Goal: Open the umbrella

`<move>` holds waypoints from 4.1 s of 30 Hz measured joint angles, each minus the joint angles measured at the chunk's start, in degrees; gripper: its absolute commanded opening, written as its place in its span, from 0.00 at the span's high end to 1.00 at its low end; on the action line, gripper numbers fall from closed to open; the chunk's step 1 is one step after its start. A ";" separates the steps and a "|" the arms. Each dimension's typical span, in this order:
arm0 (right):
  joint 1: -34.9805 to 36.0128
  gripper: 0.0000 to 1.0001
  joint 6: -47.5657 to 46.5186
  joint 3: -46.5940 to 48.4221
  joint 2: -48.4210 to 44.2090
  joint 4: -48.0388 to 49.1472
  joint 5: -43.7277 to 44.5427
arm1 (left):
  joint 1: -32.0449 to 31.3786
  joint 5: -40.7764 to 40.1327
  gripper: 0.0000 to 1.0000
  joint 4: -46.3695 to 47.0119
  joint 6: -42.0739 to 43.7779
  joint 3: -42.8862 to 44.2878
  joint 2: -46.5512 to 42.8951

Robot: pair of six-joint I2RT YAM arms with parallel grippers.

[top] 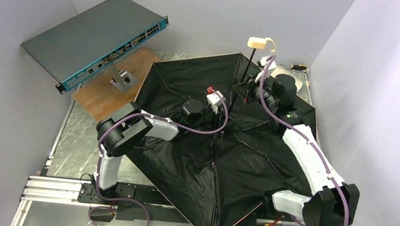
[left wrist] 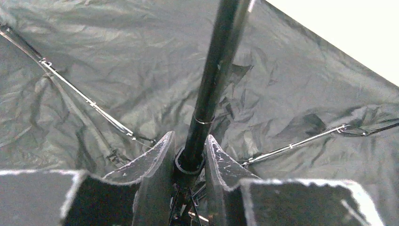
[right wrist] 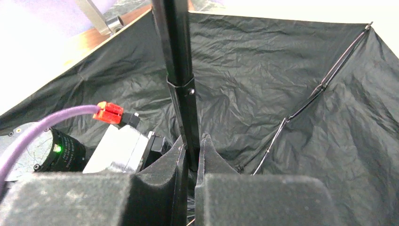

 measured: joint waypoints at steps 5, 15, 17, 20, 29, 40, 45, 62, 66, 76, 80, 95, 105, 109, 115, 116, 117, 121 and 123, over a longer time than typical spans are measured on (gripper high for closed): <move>0.04 1.00 0.87 0.68 -0.26 0.76 -1.84 | -0.42 0.17 1.00 -1.99 7.78 -0.63 -2.19; -0.04 0.42 1.49 -6.40 -11.21 7.13 -6.84 | -0.09 4.46 1.00 -12.13 20.94 1.70 -9.51; 0.39 0.26 2.03 -7.23 -14.27 7.08 -9.14 | 0.13 5.25 1.00 -14.47 22.60 2.38 -10.34; 0.76 0.14 2.23 -8.92 -19.10 6.60 -10.84 | 0.85 6.60 1.00 -17.99 24.15 3.26 -11.23; 0.79 0.05 -2.38 -18.56 -34.60 -4.72 -8.90 | 2.69 9.05 1.00 -25.18 26.62 11.82 -12.90; -1.77 0.23 2.05 -18.27 -32.87 -11.28 -3.87 | 4.15 16.98 1.00 -24.70 27.39 12.72 -13.99; -1.77 0.22 2.40 -11.65 -25.70 -4.15 -5.11 | 4.20 20.70 1.00 -22.99 26.40 9.99 -13.99; -1.64 1.00 1.40 -6.95 -11.34 11.06 -11.65 | 5.14 23.52 0.50 -24.13 26.69 7.02 -13.35; -1.60 1.00 0.20 -6.86 -11.37 11.23 -11.85 | 5.70 20.79 0.37 -26.95 28.98 6.25 -13.35; -1.60 1.00 -1.79 -8.68 -11.43 11.72 -12.52 | 5.11 19.17 0.51 -28.87 30.10 9.42 -17.31; -1.60 1.00 -1.86 -8.68 -11.41 11.74 -13.09 | 3.85 19.15 0.65 -27.58 30.47 12.04 -18.10; -1.79 1.00 -2.84 -4.94 -10.54 6.58 -10.69 | 4.59 19.98 0.76 -24.37 34.56 10.43 -11.28; -2.03 1.00 -3.17 -2.36 -9.62 3.65 -8.57 | 5.84 22.47 1.00 -24.30 35.56 13.33 -8.63; -2.14 0.92 -4.22 -1.99 -9.62 3.39 -8.55 | 6.86 22.84 1.00 -24.92 34.34 14.82 -8.22; -2.05 0.18 -4.11 -3.30 -14.45 3.69 -10.71 | 7.39 23.69 1.00 -28.92 34.56 17.88 -8.22; -1.97 0.14 -4.17 -4.59 -16.74 3.82 -11.13 | 7.54 23.69 1.00 -29.79 34.49 18.49 -8.22; -1.86 0.12 -4.22 -5.81 -18.71 3.74 -11.30 | 7.69 23.63 1.00 -30.42 34.42 19.32 -8.22; -1.77 0.09 -4.79 -12.07 -27.32 -0.28 -10.88 | 7.89 23.71 1.00 -30.60 32.94 23.08 -8.22; -1.75 0.08 -4.94 -14.53 -31.19 -4.44 -9.20 | 7.82 23.74 1.00 -29.66 32.17 24.20 -8.33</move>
